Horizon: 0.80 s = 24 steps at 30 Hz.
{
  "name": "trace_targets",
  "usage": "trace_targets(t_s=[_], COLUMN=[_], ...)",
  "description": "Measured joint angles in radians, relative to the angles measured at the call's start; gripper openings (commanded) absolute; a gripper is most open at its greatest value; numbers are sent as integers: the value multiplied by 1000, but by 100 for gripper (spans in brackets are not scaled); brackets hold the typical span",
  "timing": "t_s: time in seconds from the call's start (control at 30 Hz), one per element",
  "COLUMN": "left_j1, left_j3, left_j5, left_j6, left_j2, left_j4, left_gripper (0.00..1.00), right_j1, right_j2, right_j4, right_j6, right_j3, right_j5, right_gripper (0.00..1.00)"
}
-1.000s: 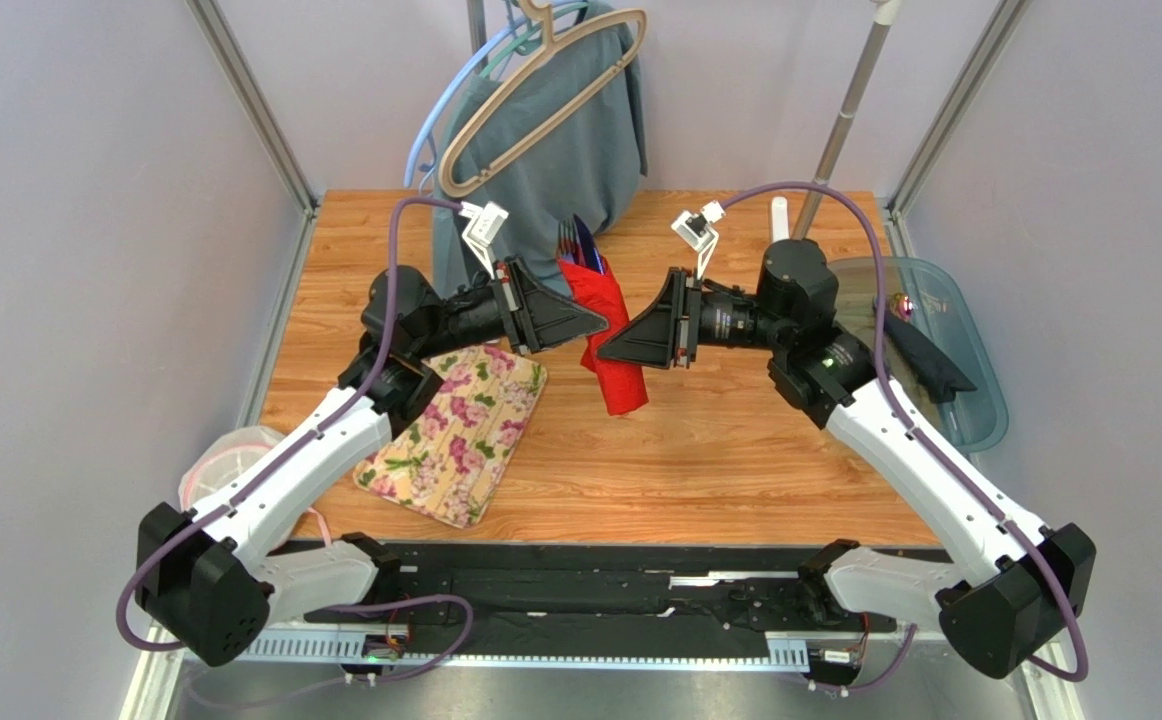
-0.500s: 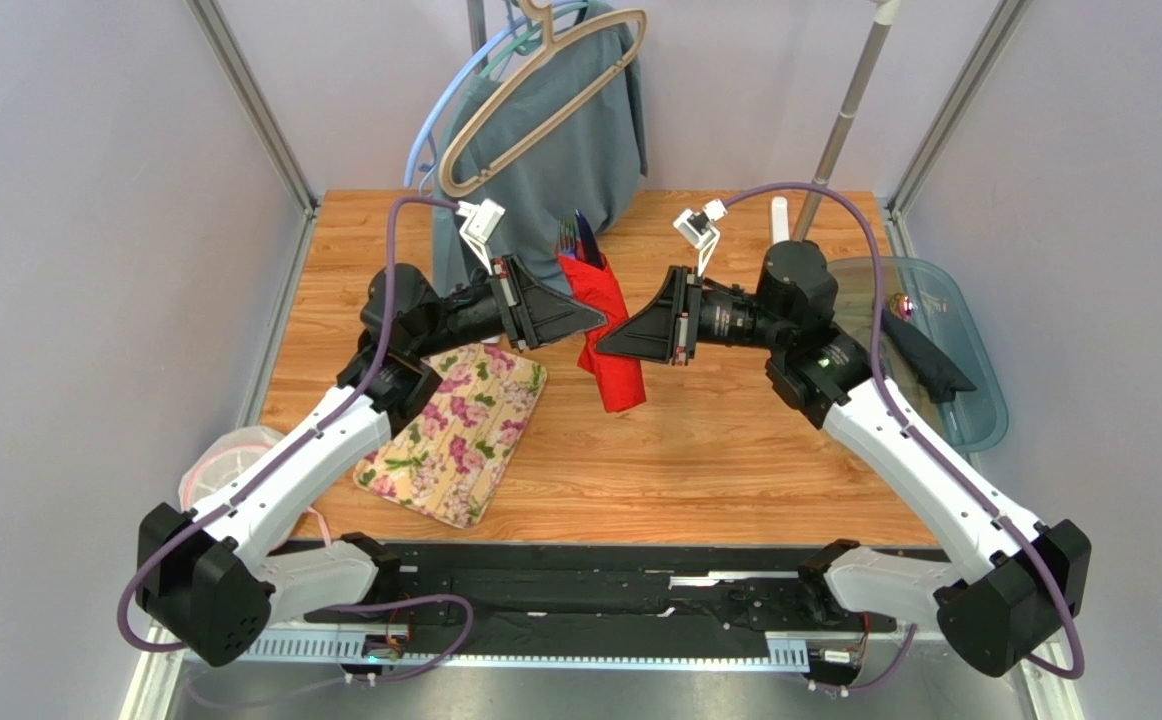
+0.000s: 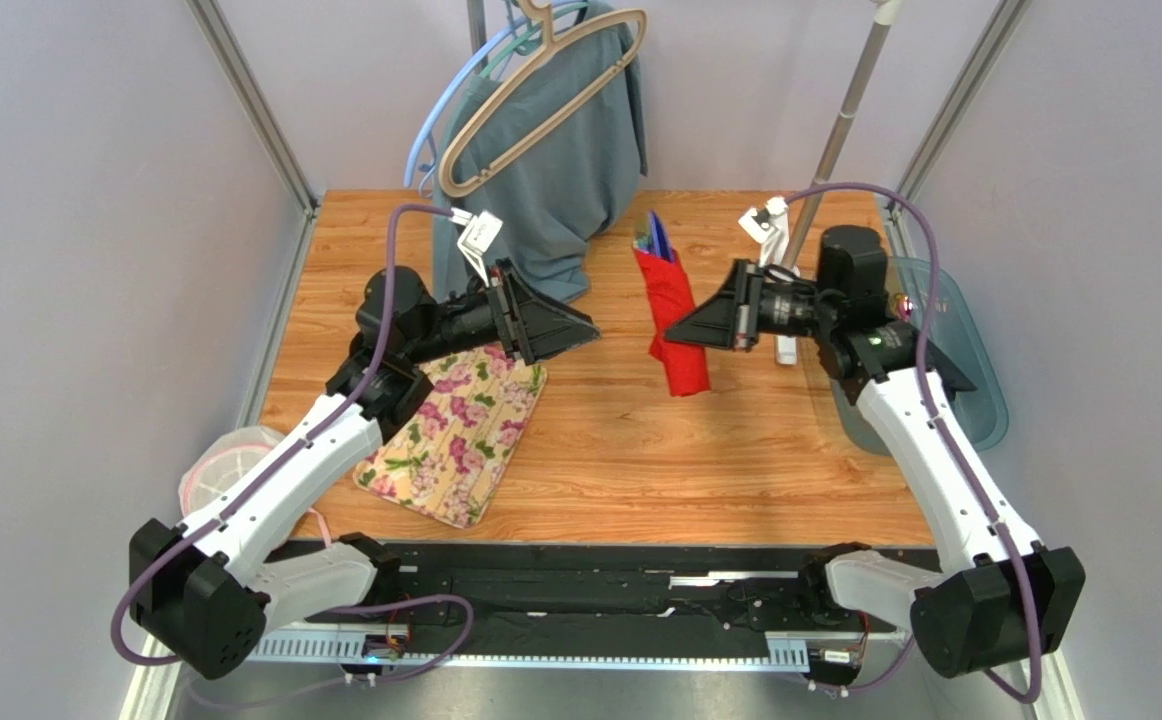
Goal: Place the utensils on the paper napkin and roll it up
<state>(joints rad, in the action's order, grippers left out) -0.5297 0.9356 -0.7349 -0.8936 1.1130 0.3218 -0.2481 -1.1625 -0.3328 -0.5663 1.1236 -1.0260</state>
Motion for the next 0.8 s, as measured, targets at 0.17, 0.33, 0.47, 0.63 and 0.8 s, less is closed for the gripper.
trace_targets(t_s=[0.17,0.33,0.47,0.63,0.8], left_j1=[-7,-76,-130,-143,-143], left_j3=[-23,-24,-24,-24,-25], left_j5=[-49,-79,-87,-93,-95], left_j6=[114,254,345,406,427], left_j2=[-40,-55,-70,-85,-85], left_j4=[-101,-224,-290,-311,-314], left_gripper=[68,69,69,69,69], right_j1=[277,567,788,979,998], right_j2=[0,-161,-344,-539,-665], right_j4=[-315,-756,-909,-955,-989], right_j6=[290,799,1146,1382,1478], right_j3=[18,182,301,439,518], right_j5=[-61,-58,-9,71,101], right_gripper=[0,0,0,0,0])
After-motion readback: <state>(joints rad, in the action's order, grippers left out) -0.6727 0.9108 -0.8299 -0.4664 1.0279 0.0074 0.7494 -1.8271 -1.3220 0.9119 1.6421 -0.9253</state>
